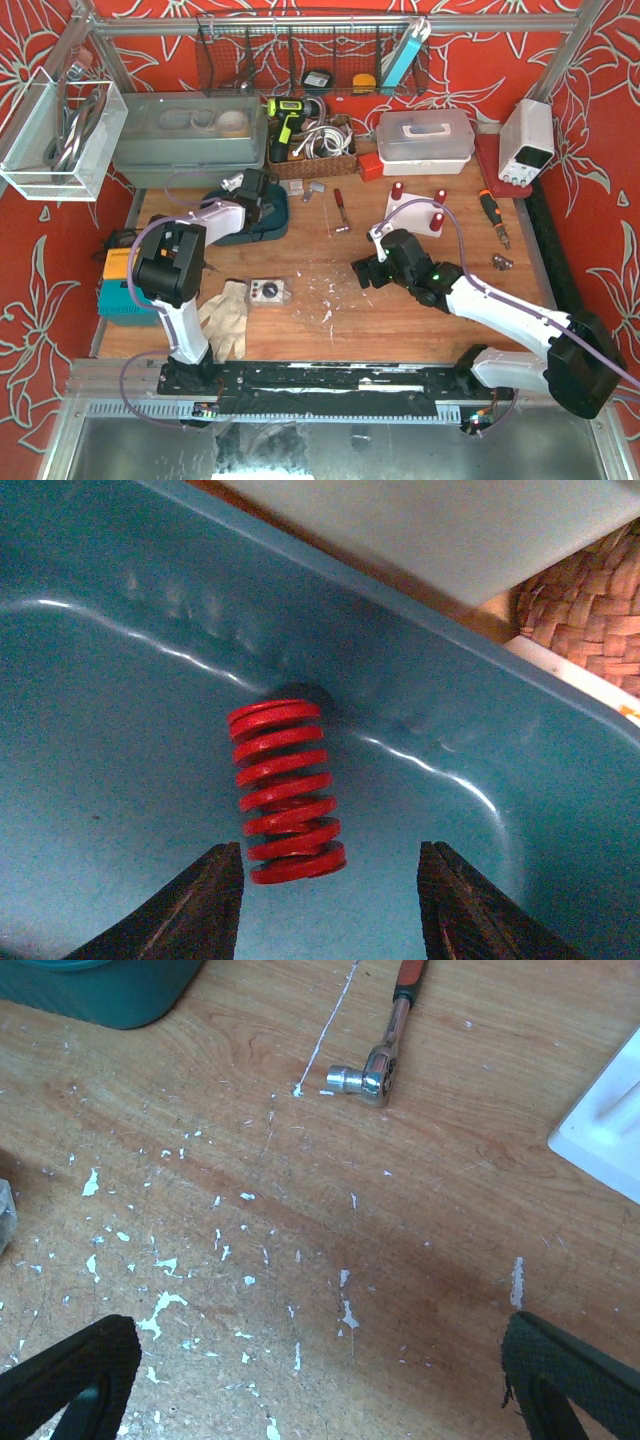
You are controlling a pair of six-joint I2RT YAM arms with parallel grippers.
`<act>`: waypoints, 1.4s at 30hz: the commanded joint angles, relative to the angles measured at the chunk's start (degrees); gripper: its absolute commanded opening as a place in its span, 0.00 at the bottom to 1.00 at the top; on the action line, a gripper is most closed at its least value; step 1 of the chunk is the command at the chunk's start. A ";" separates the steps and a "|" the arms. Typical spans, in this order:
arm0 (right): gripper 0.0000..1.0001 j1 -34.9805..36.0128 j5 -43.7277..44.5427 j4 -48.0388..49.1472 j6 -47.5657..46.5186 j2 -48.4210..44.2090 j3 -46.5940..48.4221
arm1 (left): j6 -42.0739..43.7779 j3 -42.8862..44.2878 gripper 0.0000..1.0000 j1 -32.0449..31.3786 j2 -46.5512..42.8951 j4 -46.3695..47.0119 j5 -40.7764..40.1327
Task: Install the large spring
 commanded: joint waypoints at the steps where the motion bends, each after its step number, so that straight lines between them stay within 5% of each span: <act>1: 0.99 0.54 1.91 -0.68 -1.09 0.31 1.46 | 0.17 1.87 0.51 0.39 2.18 -1.57 -2.50; 19: 0.99 0.69 2.65 -0.70 -1.42 1.06 1.74 | 1.41 4.14 0.48 0.56 9.02 -1.97 -3.91; 30: 0.99 0.71 2.83 -0.93 -1.42 1.62 2.10 | 1.13 3.42 0.25 0.62 6.87 -2.47 -4.53; 42: 0.99 0.69 3.96 -1.52 -1.44 1.38 1.98 | 2.34 -0.59 0.18 0.62 -2.52 0.04 -2.73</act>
